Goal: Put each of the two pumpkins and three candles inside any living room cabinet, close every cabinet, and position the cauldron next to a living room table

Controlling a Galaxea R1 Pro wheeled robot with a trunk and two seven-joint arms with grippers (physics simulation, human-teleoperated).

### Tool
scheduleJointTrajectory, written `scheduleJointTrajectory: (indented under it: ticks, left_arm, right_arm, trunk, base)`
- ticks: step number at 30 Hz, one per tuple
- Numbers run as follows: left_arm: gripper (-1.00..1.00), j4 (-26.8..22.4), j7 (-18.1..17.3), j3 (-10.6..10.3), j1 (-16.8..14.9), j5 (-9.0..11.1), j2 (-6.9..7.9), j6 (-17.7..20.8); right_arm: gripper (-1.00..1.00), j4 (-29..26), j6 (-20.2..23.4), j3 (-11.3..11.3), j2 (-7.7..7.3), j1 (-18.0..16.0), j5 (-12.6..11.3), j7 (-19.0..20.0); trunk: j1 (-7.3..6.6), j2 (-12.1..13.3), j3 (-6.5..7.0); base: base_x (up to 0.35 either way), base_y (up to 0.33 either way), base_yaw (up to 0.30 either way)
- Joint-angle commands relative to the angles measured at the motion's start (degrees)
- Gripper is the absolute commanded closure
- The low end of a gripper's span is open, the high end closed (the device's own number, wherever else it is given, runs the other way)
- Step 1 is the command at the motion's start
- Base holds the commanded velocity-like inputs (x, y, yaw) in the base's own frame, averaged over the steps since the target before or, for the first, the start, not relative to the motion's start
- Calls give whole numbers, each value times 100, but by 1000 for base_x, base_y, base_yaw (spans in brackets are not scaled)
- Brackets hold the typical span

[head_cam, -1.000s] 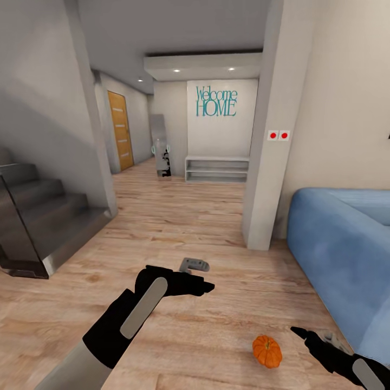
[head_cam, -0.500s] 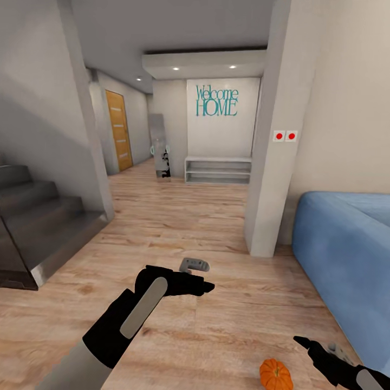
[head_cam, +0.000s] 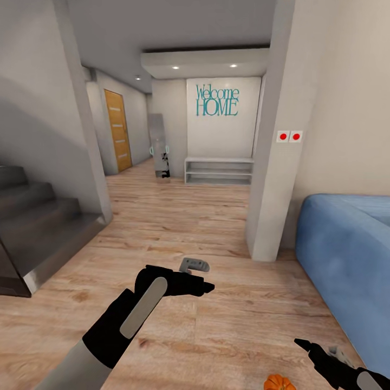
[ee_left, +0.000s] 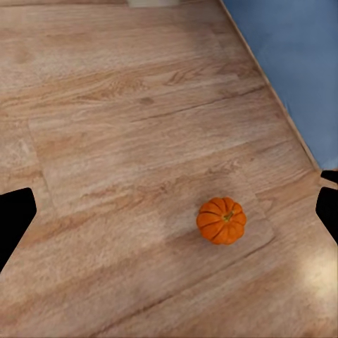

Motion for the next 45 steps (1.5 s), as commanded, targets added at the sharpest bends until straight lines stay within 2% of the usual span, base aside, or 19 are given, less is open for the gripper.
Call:
scheduleJointTrajectory:
  ticks: [1, 30, 35, 39, 45]
  left_arm:
    - [-100, -10, 60, -5, -5, 60, 0, 18]
    - [-100, -239, 94, -12, 4, 53, 0, 27]
    - [-100, -252, 102, -16, 4, 51, 0, 27]
    - [-100, -250, 114, -17, 4, 49, 0, 27]
    - [-100, -237, 127, -14, 4, 43, -1, 27]
  right_arm:
    - [-100, 14, 49, -37, 2, -5, -19, -1]
    - [-100, 98, 46, -62, -7, -12, -22, -15]
    - [-100, 94, 42, -68, -24, -12, -28, -3]
    - [-100, 93, 45, -317, -52, -12, -21, 52]
    - [-100, 98, 47, -433, -36, -12, -17, 61]
  trunk:
    - [-1, -3, -6]
    - [-1, -3, -6]
    - [109, -203, -96]
    - [197, -364, -168]
    - [329, -604, -275]
  base:
    - [10, 0, 0]
    - [-9, 0, 0]
    - [0, 0, 0]
    - [0, 0, 0]
    - [0, 0, 0]
